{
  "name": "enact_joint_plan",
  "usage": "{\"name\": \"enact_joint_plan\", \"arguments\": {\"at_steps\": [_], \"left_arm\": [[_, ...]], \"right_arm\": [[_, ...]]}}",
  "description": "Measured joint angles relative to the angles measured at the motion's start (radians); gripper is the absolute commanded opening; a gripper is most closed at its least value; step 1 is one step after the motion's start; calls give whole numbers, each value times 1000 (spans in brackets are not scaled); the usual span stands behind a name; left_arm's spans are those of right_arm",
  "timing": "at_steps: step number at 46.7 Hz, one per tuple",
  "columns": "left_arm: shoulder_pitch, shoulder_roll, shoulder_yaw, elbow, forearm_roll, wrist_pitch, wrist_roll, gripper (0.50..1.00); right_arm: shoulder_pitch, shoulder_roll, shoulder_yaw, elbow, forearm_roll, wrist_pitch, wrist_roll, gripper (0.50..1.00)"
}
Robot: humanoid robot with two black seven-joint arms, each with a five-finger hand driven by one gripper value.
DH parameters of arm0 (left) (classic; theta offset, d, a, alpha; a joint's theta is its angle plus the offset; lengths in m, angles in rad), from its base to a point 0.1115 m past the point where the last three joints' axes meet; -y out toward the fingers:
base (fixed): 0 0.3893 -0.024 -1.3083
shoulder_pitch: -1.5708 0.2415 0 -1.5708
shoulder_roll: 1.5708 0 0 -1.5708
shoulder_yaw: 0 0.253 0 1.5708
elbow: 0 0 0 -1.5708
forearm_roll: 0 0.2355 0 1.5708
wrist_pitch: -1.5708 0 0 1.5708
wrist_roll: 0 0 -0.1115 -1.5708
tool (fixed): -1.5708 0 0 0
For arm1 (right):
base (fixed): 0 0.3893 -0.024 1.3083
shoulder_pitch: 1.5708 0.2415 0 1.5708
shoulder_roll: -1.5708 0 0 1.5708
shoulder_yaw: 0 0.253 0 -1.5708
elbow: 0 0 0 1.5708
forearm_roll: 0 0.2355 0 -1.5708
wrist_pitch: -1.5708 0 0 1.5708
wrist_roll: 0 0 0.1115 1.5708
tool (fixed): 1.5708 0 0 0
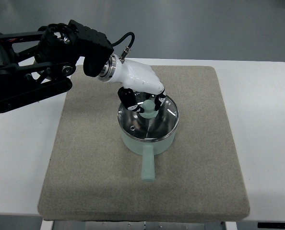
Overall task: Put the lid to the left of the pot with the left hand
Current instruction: 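Close the left hand fingers around the lid knob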
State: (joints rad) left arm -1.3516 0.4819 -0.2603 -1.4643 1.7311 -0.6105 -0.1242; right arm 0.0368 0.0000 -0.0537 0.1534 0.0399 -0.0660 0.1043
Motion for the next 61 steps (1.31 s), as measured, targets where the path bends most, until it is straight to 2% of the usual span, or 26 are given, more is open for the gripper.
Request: {"name": "enact_joint_plan", "arguments": {"at_steps": [61], "left_arm": [[-49,-11,-16,26,27,0,2,500]], "right_arm": [[0,0,0,0,0,0,0,921]]}}
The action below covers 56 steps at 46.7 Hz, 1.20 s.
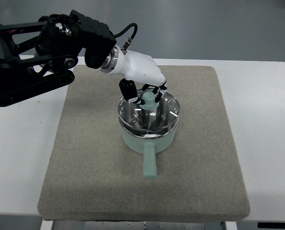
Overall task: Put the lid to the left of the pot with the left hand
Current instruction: 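Close the left hand fingers around the lid knob, then lift the glass lid off the saucepan with the left hand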
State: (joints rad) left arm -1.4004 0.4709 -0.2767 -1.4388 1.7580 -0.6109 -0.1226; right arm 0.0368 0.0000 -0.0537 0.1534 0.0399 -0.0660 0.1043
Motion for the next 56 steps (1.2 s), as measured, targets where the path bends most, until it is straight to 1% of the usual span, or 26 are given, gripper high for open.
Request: {"name": "enact_joint_plan", "arguments": {"at_steps": [30,36,43,56], "left_arm": [[-55,3,-1,-6,-11,0,-1,500],[-58,24,-1,-6,-11,0,-1,500],[-64,109,0,-6,-8,0,-2,500],[-41,319,1,-5,-6,0,-7,500]], "right_arm": [[0,0,0,0,0,0,0,921],[0,0,0,0,0,0,0,923],[0,0,0,0,0,0,0,921],[0,0,0,0,0,0,0,921]]}}
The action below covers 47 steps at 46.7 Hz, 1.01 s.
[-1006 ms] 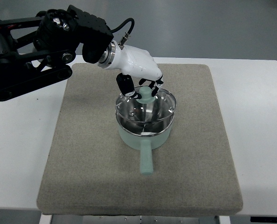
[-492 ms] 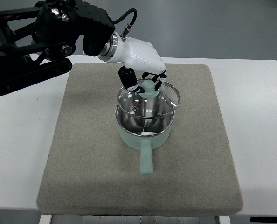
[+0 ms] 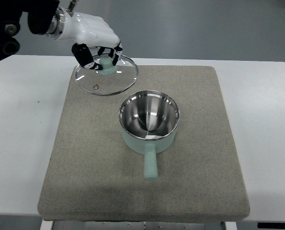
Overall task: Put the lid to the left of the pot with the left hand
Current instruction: 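Lift the glass lid off the saucepan with the left hand, then lower the lid onto the pad beside the saucepan, nearer the left arm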
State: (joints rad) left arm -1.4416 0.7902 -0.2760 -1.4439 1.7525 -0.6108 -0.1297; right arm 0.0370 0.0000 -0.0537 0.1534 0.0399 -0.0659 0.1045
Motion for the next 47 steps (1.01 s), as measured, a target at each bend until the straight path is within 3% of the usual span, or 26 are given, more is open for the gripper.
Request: {"name": "enact_joint_plan", "arguments": {"at_steps": [8,15,37,47], "left_arm": [[88,63,8,6,5,4,-8,500],[166,74,8,22,11,55,-6,500],[294,-41,0,167,105,195,1,500],[303,-60,2,197,114,217,2,500]], "right_arm": [[0,0,0,0,0,0,0,921],[0,0,0,0,0,0,0,921],[0,0,0,0,0,0,0,921],[0,0,0,0,0,0,0,921]]}}
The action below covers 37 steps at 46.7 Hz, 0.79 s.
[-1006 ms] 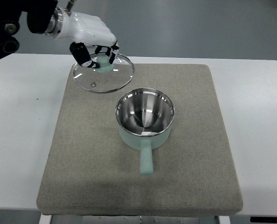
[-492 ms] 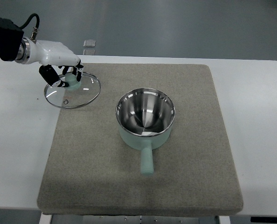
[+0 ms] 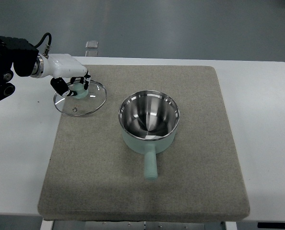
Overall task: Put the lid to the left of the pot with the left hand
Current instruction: 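Lower the lid onto the pad beside the saucepan, nearer the left arm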
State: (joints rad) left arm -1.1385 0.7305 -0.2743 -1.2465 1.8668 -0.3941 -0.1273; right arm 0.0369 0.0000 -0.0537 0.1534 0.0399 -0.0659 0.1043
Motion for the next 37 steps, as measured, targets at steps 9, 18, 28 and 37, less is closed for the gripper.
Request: {"name": "enact_joint_plan", "arguments": {"at_steps": [9,18,28,37], "left_arm": [[24,-27,8,35,0,79,0,500],[28,-36,9,36,0,89,0,561],[28,-40,8,36,-4,106,-1,938],[29,-40,8,35,-6,112,-2,996]], "right_arm": [[0,0,0,0,0,0,0,924],[0,0,0,0,0,0,0,921],[0,0,0,0,0,0,0,921],[0,0,0,0,0,0,0,923]]}}
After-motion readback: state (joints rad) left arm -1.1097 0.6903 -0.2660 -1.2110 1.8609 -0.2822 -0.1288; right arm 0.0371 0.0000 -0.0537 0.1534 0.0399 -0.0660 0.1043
